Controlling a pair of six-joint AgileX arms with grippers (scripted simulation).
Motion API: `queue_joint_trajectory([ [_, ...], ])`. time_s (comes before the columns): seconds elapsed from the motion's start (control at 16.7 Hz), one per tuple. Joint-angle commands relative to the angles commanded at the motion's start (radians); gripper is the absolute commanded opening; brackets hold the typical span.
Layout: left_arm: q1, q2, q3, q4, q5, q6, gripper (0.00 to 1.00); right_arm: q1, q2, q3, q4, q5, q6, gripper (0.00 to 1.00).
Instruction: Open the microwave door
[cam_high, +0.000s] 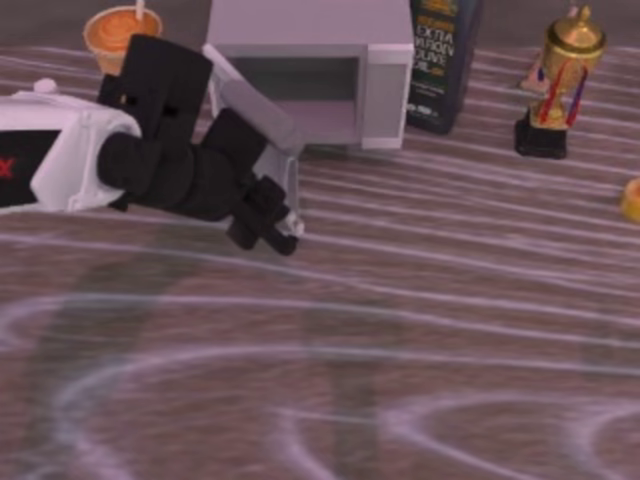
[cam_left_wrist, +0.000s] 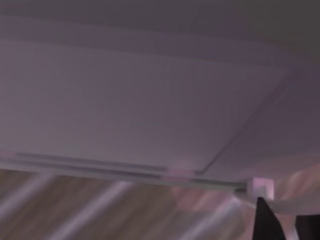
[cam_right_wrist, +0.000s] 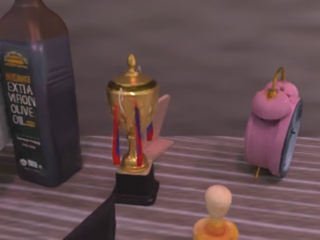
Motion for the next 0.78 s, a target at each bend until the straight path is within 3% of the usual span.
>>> queue_joint_trajectory([
  [0.78,0.031,-0.007,-0.004,-0.028,0.052,0.074,0.0,0.0,0.0,0.0,0.0,0.0,0.0,1.0],
])
